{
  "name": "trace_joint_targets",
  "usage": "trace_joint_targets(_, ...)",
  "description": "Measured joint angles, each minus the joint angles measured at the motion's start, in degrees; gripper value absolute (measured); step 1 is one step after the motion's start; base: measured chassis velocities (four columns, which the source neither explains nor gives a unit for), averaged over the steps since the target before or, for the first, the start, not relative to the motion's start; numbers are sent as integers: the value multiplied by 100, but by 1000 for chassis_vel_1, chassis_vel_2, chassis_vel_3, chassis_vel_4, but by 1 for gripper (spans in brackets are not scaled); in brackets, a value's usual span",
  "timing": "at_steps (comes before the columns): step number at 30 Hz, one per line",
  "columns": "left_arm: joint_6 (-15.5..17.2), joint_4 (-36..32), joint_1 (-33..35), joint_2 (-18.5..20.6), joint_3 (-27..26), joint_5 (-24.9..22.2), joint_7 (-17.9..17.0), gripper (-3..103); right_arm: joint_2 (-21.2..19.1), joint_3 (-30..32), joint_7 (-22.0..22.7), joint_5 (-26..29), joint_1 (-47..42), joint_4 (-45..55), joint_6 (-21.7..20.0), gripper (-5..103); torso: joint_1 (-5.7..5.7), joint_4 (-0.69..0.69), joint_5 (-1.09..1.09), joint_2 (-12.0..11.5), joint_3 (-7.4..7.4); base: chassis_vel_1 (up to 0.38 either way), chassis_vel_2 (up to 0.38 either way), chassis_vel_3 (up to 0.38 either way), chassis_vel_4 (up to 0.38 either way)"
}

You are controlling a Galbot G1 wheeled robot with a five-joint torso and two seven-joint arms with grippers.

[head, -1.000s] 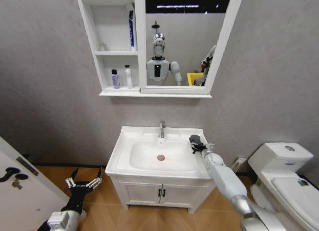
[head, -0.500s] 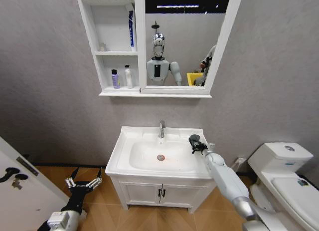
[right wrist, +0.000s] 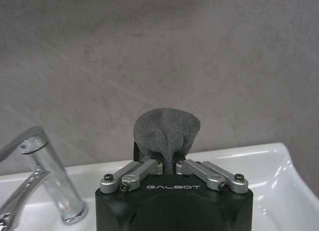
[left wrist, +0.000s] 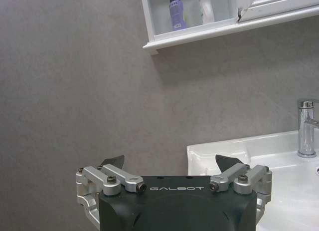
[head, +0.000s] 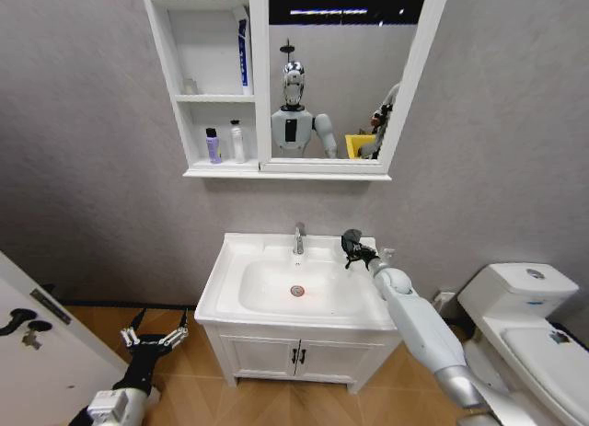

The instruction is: Move facial cleanser and shampoo from washbasin to cabinet, then wipe washbasin with towel.

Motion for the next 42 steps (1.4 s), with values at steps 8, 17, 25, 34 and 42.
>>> trace_joint_targets(8, 0, 0, 0, 0, 0, 0, 0, 100, -229, -659, 727, 774, -288, 337, -689, 6, 0, 1, 4, 0, 0, 0, 0, 0, 0)
trace_joint_targets(17, 0, 0, 0, 0, 0, 0, 1, 100, -190, -1057, 51, 344, -18, -781, -896, 6, 1, 0, 2, 0, 1, 0, 0, 0, 0)
trace_joint_targets(25, 0, 0, 0, 0, 0, 0, 0, 100, 423, -1370, 34, 20, 197, -1675, -923, 6, 0, 0, 2, 0, 1, 0, 0, 0, 0)
trace_joint_targets(34, -1, 0, 0, 0, 0, 0, 1, 100, 1287, -1498, -156, -7, 751, -2930, -722, 6, 0, 0, 0, 0, 0, 0, 0, 0, 0)
trace_joint_targets(42, -1, 0, 0, 0, 0, 0, 0, 100, 1701, -1765, -280, 153, 1081, -3402, -687, 6, 0, 0, 2, -1, 2, 0, 0, 0, 0)
